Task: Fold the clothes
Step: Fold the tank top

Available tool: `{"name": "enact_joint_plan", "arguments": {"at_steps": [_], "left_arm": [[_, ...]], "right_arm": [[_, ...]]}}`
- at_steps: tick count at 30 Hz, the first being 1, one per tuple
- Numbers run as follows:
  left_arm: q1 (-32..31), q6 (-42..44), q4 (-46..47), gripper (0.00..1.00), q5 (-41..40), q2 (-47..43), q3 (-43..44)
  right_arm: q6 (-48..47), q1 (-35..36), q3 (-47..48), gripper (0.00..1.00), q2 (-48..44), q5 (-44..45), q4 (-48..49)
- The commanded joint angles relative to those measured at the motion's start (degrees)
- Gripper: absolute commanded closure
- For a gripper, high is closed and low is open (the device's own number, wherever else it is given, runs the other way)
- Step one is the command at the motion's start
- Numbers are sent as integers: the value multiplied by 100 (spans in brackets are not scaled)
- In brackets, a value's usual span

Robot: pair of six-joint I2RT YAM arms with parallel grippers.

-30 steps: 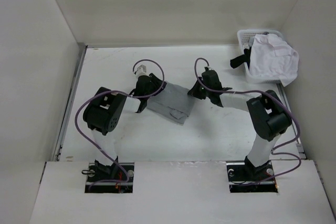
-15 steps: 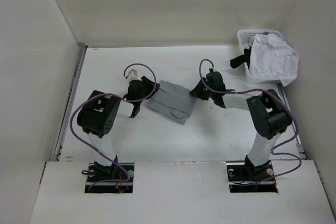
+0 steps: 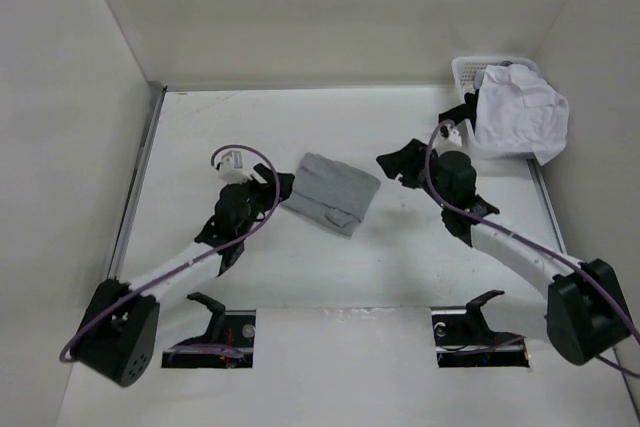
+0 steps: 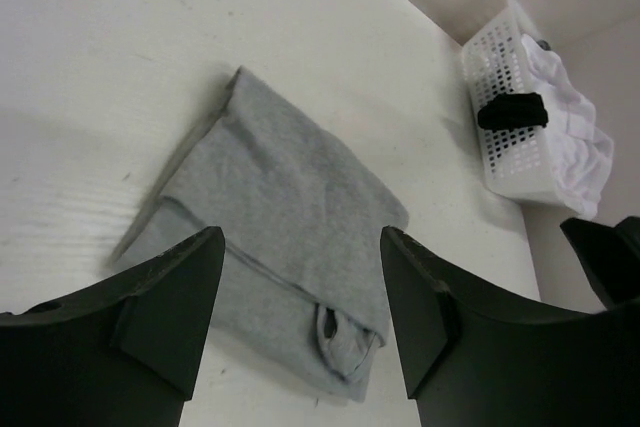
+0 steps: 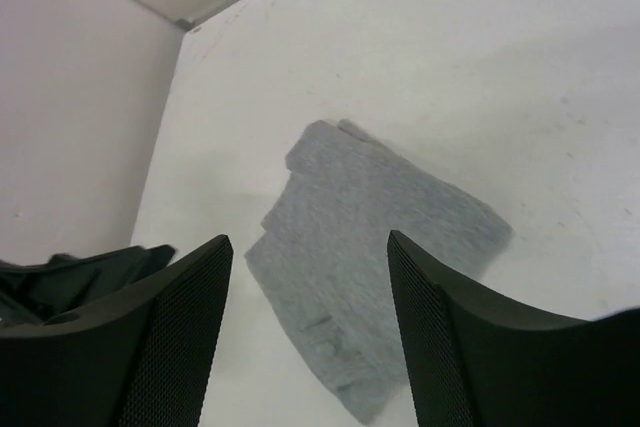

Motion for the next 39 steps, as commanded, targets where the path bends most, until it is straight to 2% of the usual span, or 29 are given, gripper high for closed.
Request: {"name": "enact_joint_plan", "arguments": {"at_steps": [1,5,8,9,10,22,39], "left_arm": [[121,305,-1339,35,-471,-1005,-172],[411,464,-2482,29,-533,-2008,-199],[674,472,-3019,27,-427,-2396,-199],[727,472,-3134,26,-392,-2449,-190],[771,472,-3231,26,-348,-2467,-172],[1290,306,-3496,28,91,-2353,-181],[1475,349,-3118,31,100,-1791,-207]], "right_arm": [[-152,31,-671,30,-494,808,432],[-188,40,-1479,24,-1040,1520,968],[-48,-205,-1824,18,-1286,1881,1154],[14,-241,-1850,12,-1330,1899,1145],[67,-258,-1877,0,-1348,1926,1136],[225,-434,-1895,0,-1384,2014,890],[234,-434,-1824,0,-1120,1944,908]]}}
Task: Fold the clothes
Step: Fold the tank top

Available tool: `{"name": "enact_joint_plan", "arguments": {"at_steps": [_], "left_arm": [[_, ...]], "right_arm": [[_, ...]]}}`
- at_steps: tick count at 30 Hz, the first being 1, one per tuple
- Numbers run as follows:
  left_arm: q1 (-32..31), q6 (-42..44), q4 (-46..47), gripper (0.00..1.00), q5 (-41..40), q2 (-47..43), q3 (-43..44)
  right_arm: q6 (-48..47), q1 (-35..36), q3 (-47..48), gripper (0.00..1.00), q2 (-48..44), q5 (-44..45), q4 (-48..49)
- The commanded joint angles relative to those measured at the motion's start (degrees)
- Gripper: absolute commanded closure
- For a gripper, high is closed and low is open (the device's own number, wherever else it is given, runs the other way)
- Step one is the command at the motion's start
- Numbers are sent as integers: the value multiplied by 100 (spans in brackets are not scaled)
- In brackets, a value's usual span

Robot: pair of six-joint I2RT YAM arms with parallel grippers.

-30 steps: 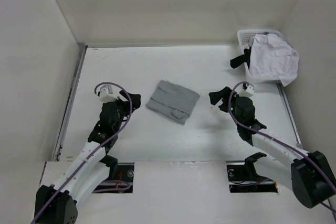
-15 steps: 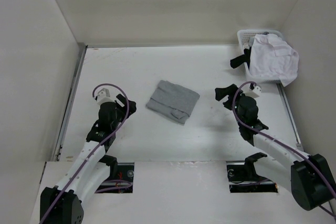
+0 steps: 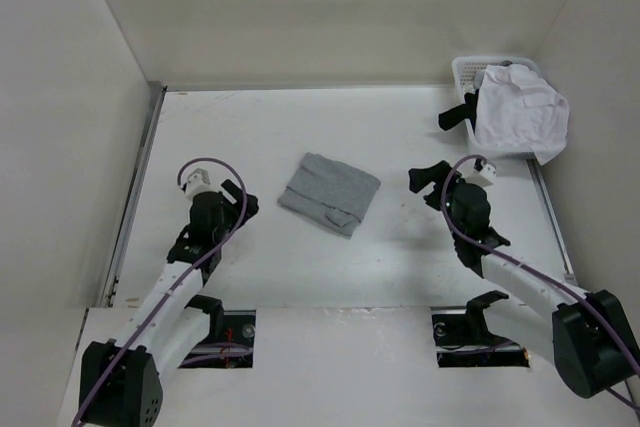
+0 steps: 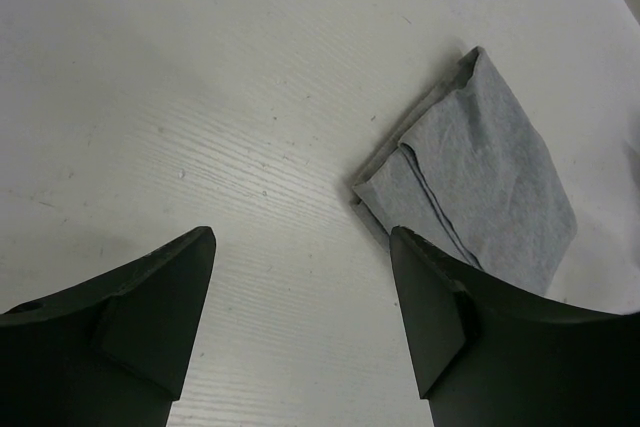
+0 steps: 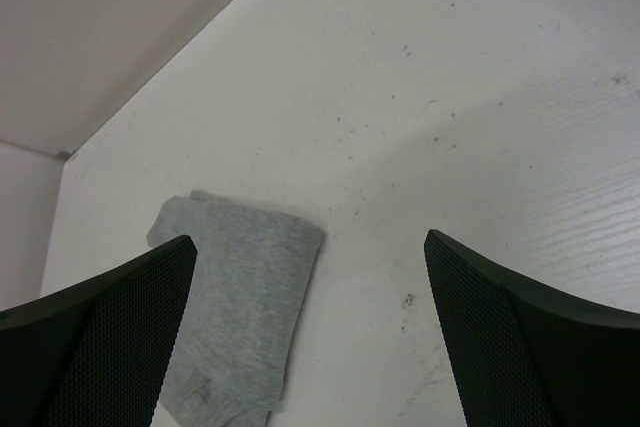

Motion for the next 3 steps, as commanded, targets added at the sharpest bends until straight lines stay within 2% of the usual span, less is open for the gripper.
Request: {"name": "enact_joint_plan", "arguments": {"at_steps": [1,3], "left_arm": [[8,105,349,31,92,163,-17],[-62,131,384,29,48,217,0]], "right_arm": [[53,-28,88,0,89,25,283],[53,-28,115,0,115,16,265]]}}
